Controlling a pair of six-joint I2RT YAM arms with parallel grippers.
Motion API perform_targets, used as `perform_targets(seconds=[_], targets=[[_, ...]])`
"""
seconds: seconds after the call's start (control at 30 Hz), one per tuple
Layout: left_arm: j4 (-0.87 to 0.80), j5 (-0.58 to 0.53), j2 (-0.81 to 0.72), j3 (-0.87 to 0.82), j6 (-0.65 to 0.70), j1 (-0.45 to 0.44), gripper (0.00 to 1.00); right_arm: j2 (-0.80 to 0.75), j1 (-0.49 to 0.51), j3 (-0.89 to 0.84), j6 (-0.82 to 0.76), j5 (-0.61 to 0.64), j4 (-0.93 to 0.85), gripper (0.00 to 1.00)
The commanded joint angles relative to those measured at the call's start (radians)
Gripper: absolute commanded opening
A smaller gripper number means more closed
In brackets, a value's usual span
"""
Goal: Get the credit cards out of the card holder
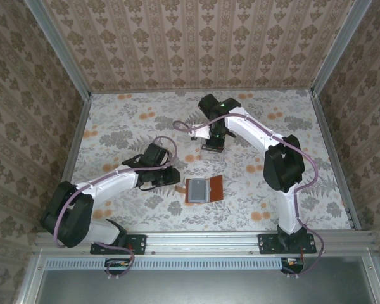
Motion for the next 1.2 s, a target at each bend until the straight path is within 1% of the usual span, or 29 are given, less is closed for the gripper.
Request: perform_targets(seconds=[0.0, 0.2, 0.4, 0.67, 0.77, 0.9, 1.17], targets=[[0.006, -0.002, -0.015, -0.017, 0.016, 0.011, 0.28, 0.041, -0.011, 0.046, -0.064, 0.028, -0.076, 0.00], [0.005, 0.003, -0.007, -0.018, 0.013, 0.015, 0.28, 0.104, -0.018, 0.094, -0.097, 0.007, -0.114, 0.00], [-0.005, 0.000, -0.011, -0.018, 0.013, 0.014, 0.28, 0.153, -0.020, 0.127, -0.118, -0.067, -0.200, 0.00], [-0.009, 0.006, -0.014, -0.015, 0.014, 0.015, 0.28, 0.189, -0.020, 0.136, -0.115, -0.141, -0.256, 0.00], [-0.017, 0.006, -0.013, -0.011, 0.016, 0.014, 0.29, 0.209, -0.020, 0.142, -0.114, -0.129, -0.260, 0.07], [-0.031, 0.003, -0.016, -0.003, 0.020, 0.014, 0.29, 0.216, -0.026, 0.185, -0.099, -0.104, -0.245, 0.20], [-0.050, 0.001, -0.025, 0.018, 0.020, 0.014, 0.31, 0.154, -0.024, 0.198, -0.080, 0.003, -0.153, 0.23]])
